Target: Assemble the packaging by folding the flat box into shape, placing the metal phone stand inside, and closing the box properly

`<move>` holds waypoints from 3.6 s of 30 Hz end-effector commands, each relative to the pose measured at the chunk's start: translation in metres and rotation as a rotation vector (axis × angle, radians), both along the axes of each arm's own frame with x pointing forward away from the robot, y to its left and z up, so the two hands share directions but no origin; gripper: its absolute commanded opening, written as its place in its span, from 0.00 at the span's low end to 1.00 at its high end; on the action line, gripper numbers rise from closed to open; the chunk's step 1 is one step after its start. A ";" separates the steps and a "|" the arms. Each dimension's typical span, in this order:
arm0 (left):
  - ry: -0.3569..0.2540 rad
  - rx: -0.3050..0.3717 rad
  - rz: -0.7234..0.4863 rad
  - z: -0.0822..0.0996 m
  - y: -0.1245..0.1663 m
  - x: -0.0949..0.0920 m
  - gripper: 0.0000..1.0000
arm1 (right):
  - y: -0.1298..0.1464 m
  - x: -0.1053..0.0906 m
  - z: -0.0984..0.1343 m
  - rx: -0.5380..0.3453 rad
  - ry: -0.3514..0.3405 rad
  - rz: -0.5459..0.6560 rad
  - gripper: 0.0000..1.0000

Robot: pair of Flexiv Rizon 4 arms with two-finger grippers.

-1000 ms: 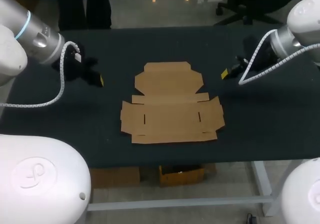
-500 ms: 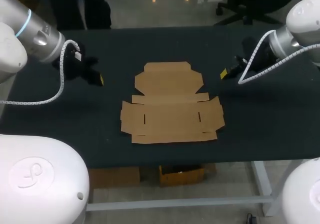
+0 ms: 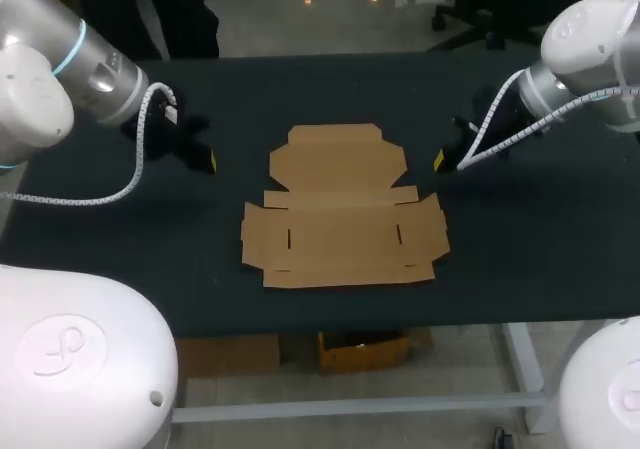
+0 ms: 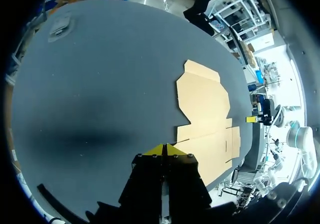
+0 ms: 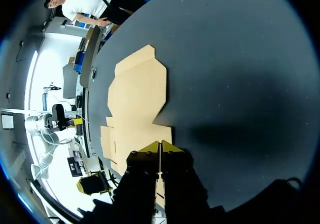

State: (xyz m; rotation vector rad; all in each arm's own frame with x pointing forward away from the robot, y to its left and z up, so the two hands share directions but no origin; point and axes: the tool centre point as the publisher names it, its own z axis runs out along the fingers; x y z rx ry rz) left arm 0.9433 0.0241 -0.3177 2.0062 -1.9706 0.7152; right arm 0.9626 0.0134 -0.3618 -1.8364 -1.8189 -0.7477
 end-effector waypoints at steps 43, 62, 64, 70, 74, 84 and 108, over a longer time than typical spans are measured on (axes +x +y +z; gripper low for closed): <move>-0.052 -0.066 -0.134 -0.057 -0.031 0.019 0.00 | -0.001 0.017 -0.048 0.146 0.012 0.003 0.00; -0.065 -0.107 -0.167 -0.073 -0.047 0.021 0.00 | 0.010 0.014 -0.059 0.178 0.019 0.002 0.00; -0.061 -0.114 -0.170 -0.075 -0.048 0.021 0.00 | 0.010 0.013 -0.059 0.181 0.019 0.002 0.00; -0.053 -0.124 -0.174 -0.078 -0.052 0.022 0.00 | 0.011 0.013 -0.061 0.183 0.024 0.002 0.00; -0.051 -0.132 -0.172 -0.079 -0.053 0.022 0.00 | 0.015 0.013 -0.063 0.191 0.029 0.012 0.00; -0.040 -0.144 -0.177 -0.081 -0.056 0.023 0.00 | 0.019 0.012 -0.064 0.191 0.021 0.039 0.00; -0.014 -0.171 -0.189 -0.088 -0.061 0.022 0.00 | 0.022 0.012 -0.069 0.166 0.012 0.071 0.00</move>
